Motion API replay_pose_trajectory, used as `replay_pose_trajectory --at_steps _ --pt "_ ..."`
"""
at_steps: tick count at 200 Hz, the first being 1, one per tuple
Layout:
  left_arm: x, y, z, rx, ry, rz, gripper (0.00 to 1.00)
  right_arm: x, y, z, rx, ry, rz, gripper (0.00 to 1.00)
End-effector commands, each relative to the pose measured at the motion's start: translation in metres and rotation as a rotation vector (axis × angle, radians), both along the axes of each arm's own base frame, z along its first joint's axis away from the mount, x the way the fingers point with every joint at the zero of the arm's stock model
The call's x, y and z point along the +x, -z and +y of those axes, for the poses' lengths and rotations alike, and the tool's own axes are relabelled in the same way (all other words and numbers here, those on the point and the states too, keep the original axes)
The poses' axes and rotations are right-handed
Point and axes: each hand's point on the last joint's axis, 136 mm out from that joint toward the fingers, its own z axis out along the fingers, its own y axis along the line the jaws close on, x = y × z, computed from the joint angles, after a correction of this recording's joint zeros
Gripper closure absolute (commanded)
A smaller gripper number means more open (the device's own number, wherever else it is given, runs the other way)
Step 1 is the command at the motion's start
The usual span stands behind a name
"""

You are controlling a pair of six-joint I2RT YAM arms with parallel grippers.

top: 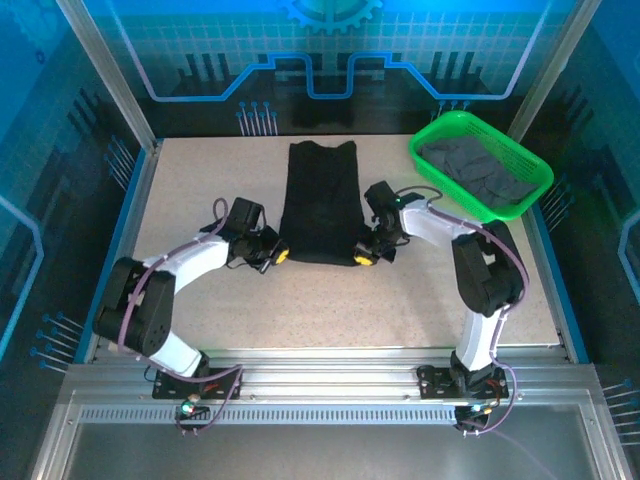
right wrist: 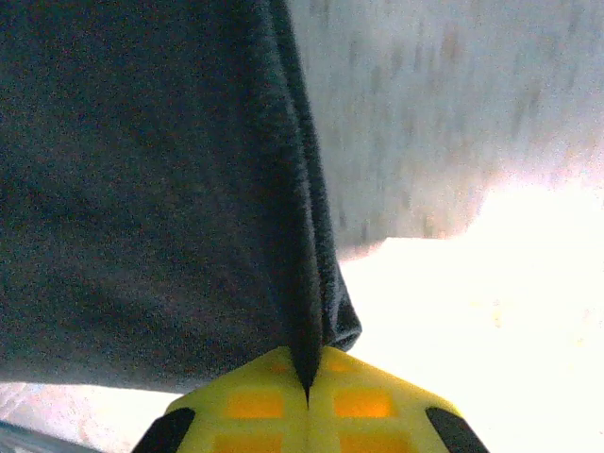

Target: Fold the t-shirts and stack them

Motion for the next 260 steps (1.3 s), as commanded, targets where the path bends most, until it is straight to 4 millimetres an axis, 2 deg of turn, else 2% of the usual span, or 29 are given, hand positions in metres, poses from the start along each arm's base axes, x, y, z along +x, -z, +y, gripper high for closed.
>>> replay_pose_trajectory --at_steps 1,25,42,60,82,105,127,169,193,222,234,238,243,251,260 --pt "-0.054 0.002 -0.005 -0.001 0.103 0.081 1.00 -0.044 -0.004 0.000 0.003 0.011 0.067 1.00" --pt "-0.085 -0.016 -0.013 -0.044 0.130 0.074 1.00 -0.072 -0.024 0.001 0.028 0.021 0.071 1.00" --pt "-0.091 -0.041 -0.018 -0.077 0.112 0.026 1.00 -0.081 -0.045 -0.001 0.044 0.046 0.064 1.00" --pt "-0.082 -0.074 -0.018 -0.098 0.086 -0.057 1.00 -0.079 -0.071 -0.006 0.043 0.076 0.029 1.00" --pt "-0.061 -0.114 -0.020 -0.104 0.060 -0.163 1.00 -0.067 -0.102 -0.011 0.049 0.110 -0.019 1.00" --pt "-0.036 -0.139 -0.022 -0.118 0.025 -0.222 1.00 -0.045 -0.126 -0.010 0.069 0.142 -0.047 1.00" --pt "-0.007 -0.155 -0.019 -0.136 -0.024 -0.261 1.00 -0.015 -0.142 -0.010 0.075 0.171 -0.084 1.00" --pt "0.061 -0.166 -0.014 -0.167 -0.088 -0.286 1.00 0.059 -0.159 -0.012 0.092 0.232 -0.153 1.00" --pt "0.105 -0.157 -0.004 -0.133 -0.115 -0.284 1.00 0.111 -0.152 -0.008 0.112 0.261 -0.160 1.00" --pt "0.167 -0.126 0.006 -0.140 -0.156 -0.251 1.00 0.177 -0.115 -0.011 0.132 0.317 -0.111 1.00" --pt "0.194 -0.108 0.009 -0.136 -0.157 -0.226 1.00 0.209 -0.100 -0.011 0.162 0.323 -0.107 0.86" --pt "0.203 -0.104 0.010 -0.136 -0.156 -0.222 0.98 0.220 -0.100 -0.012 0.175 0.321 -0.119 0.79" --pt "0.212 -0.096 0.011 -0.130 -0.157 -0.209 0.96 0.232 -0.085 -0.012 0.177 0.314 -0.110 0.67" --pt "0.226 -0.087 0.015 -0.118 -0.162 -0.196 0.87 0.254 -0.084 -0.011 0.201 0.295 -0.148 0.53" --pt "0.240 -0.084 0.017 -0.120 -0.164 -0.200 0.78 0.269 -0.084 -0.014 0.216 0.280 -0.180 0.44"
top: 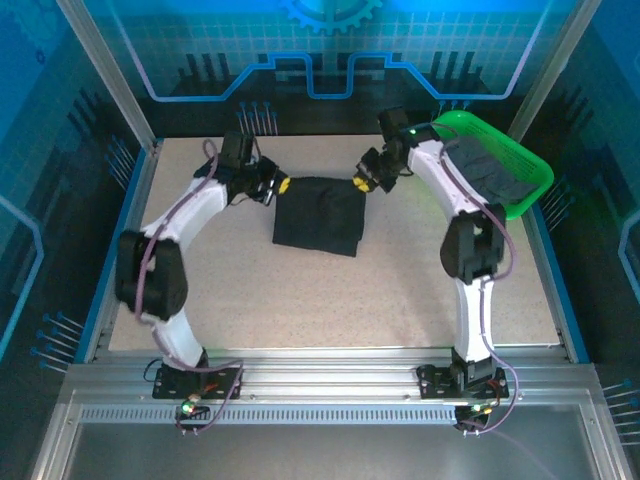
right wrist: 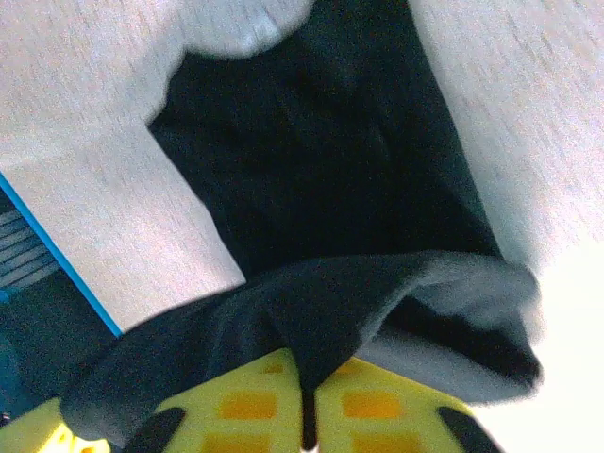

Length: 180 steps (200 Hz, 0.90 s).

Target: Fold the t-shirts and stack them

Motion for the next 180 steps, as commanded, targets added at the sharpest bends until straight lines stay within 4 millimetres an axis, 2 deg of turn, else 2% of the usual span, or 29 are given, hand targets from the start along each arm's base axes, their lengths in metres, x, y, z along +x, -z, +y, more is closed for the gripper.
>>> replay_pose_trajectory --at_steps 1,19,36,53,58,70,81,85,103,118,125,142,157,180 --pt "0.032 0.007 0.007 -0.001 0.022 -0.019 0.76 0.032 0.010 -0.009 0.046 -0.046 -0.032 0.43" --pt "0.042 -0.011 0.009 0.014 0.014 -0.068 0.61 0.043 0.002 -0.020 0.048 -0.067 -0.088 0.36" --pt "0.025 -0.031 0.006 0.031 0.017 -0.094 0.54 0.035 -0.016 -0.030 0.027 -0.113 -0.131 0.34" --pt "-0.013 -0.038 -0.005 0.019 0.024 -0.091 0.49 0.013 -0.034 -0.033 0.009 -0.154 -0.182 0.34" --pt "-0.027 -0.035 -0.012 0.009 0.031 -0.079 0.49 0.004 -0.045 -0.034 0.011 -0.161 -0.211 0.35" --pt "-0.064 -0.024 -0.030 -0.025 0.043 -0.033 0.49 -0.019 -0.063 -0.037 0.020 -0.173 -0.273 0.37" --pt "-0.097 -0.009 -0.047 -0.057 0.037 0.011 0.48 -0.045 -0.069 -0.038 0.036 -0.187 -0.322 0.40" --pt "-0.108 -0.004 -0.054 -0.067 0.031 0.022 0.46 -0.053 -0.081 -0.039 0.043 -0.191 -0.365 0.40" --pt "-0.141 0.017 -0.079 -0.087 0.001 0.039 0.39 -0.099 -0.088 -0.038 0.065 -0.209 -0.455 0.40" --pt "-0.144 0.028 -0.099 -0.105 -0.033 0.015 0.34 -0.134 -0.086 -0.037 0.087 -0.213 -0.482 0.39" --pt "-0.141 0.033 -0.107 -0.118 -0.057 0.012 0.30 -0.148 -0.083 -0.038 0.103 -0.212 -0.479 0.39" --pt "-0.128 0.047 -0.120 -0.120 -0.100 -0.006 0.29 -0.176 -0.074 -0.040 0.123 -0.211 -0.455 0.38" --pt "-0.117 0.064 -0.125 -0.117 -0.145 0.000 0.28 -0.193 -0.068 -0.042 0.129 -0.213 -0.437 0.38" --pt "-0.108 0.086 -0.137 -0.134 -0.187 0.026 0.27 -0.205 -0.065 -0.046 0.121 -0.221 -0.424 0.38"
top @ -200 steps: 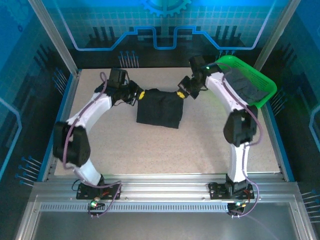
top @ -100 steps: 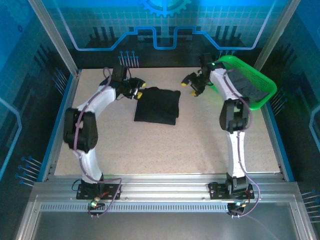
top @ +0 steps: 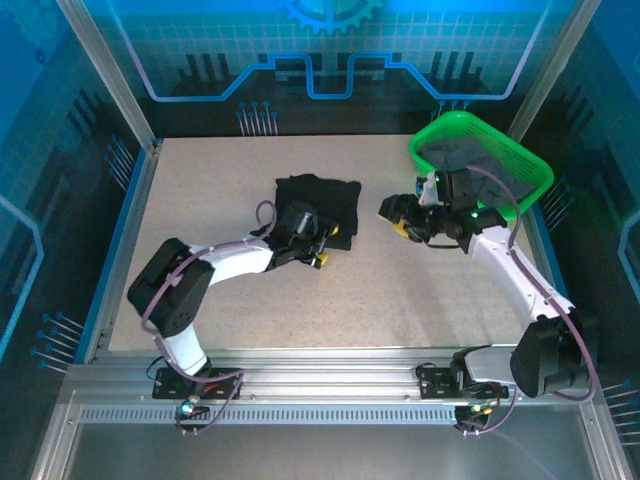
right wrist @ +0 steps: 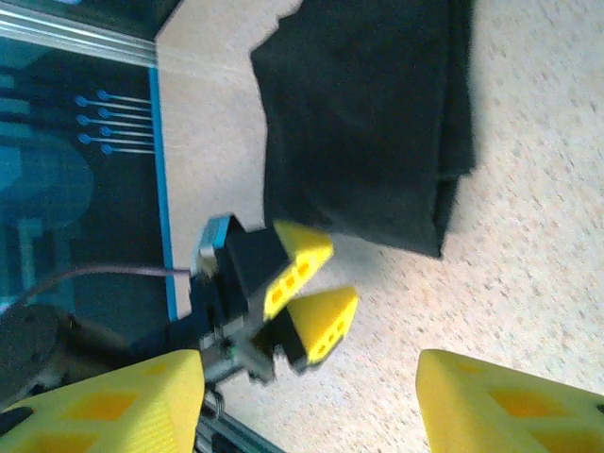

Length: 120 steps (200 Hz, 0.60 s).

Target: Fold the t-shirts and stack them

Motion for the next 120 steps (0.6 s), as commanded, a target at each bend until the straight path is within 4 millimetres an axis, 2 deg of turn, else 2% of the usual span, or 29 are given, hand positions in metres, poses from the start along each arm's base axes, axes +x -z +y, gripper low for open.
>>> replay_pose_trajectory --at_steps 1,13,29,45,57,70,79,88,99,120 --pt "0.030 -0.007 -0.014 -0.070 -0.126 -0.062 0.27 -0.008 -0.007 0.004 0.024 -0.025 -0.027 0.38" --pt "0.029 0.007 -0.018 -0.058 -0.136 -0.026 0.27 -0.010 -0.008 0.002 0.023 -0.022 -0.026 0.38" --pt "0.031 0.023 -0.012 -0.046 -0.204 0.014 0.28 -0.009 -0.012 0.001 0.032 -0.020 -0.030 0.38" --pt "0.046 0.028 -0.003 -0.064 -0.296 -0.013 0.37 -0.008 -0.017 0.003 0.038 -0.028 -0.040 0.38" --pt "0.059 0.031 -0.002 -0.078 -0.325 -0.032 0.53 -0.008 -0.018 0.003 0.041 -0.031 -0.042 0.38" --pt "0.076 0.034 0.001 -0.098 -0.353 -0.062 0.79 -0.010 -0.017 0.004 0.044 -0.036 -0.038 0.38" --pt "0.085 0.035 0.005 -0.116 -0.376 -0.076 0.92 -0.010 -0.015 0.004 0.044 -0.037 -0.031 0.39" --pt "0.095 0.036 0.013 -0.126 -0.397 -0.090 1.00 -0.011 -0.013 0.004 0.043 -0.038 -0.025 0.39" --pt "0.103 0.034 0.031 -0.129 -0.426 -0.099 1.00 -0.012 -0.012 0.004 0.046 -0.039 -0.020 0.39" --pt "0.118 0.025 0.079 -0.108 -0.451 -0.130 1.00 -0.012 -0.009 0.005 0.045 -0.037 -0.012 0.39"
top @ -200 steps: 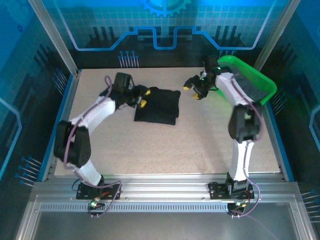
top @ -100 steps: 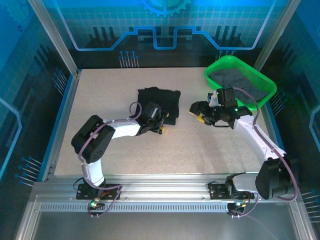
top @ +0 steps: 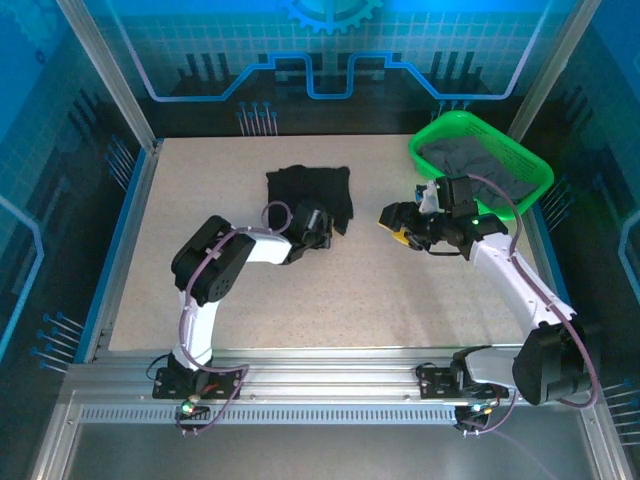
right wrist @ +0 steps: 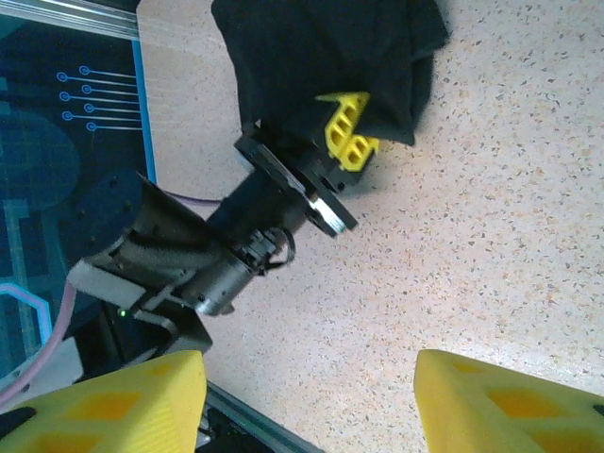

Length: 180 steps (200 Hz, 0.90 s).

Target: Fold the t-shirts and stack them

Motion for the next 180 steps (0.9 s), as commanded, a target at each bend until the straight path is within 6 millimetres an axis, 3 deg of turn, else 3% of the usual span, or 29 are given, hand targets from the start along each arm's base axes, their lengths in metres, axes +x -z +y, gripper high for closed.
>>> replay_pose_trajectory --at_steps 1,28,53,75,104,143,180 --pt "0.027 -0.007 0.063 0.030 -0.095 -0.047 1.00 -0.003 -0.006 0.003 0.022 -0.016 -0.012 0.39" --pt "0.052 -0.014 0.121 0.026 0.019 -0.103 1.00 0.001 -0.002 0.006 0.018 -0.016 -0.003 0.39" --pt "0.054 -0.009 0.188 0.096 0.055 -0.088 1.00 0.006 0.003 0.013 0.013 -0.026 0.005 0.39" --pt "0.067 -0.004 0.228 0.088 0.155 -0.131 1.00 0.011 0.007 0.021 0.008 -0.047 0.011 0.40" --pt "0.056 0.009 0.274 0.156 0.240 -0.071 1.00 0.021 0.011 0.033 0.007 -0.072 0.017 0.40" --pt "0.055 0.013 0.314 0.185 0.233 -0.048 1.00 0.039 0.000 0.056 0.048 -0.122 -0.028 0.40" --pt "0.064 0.010 0.329 0.216 0.239 -0.034 1.00 0.048 -0.016 0.078 0.086 -0.166 -0.084 0.40"
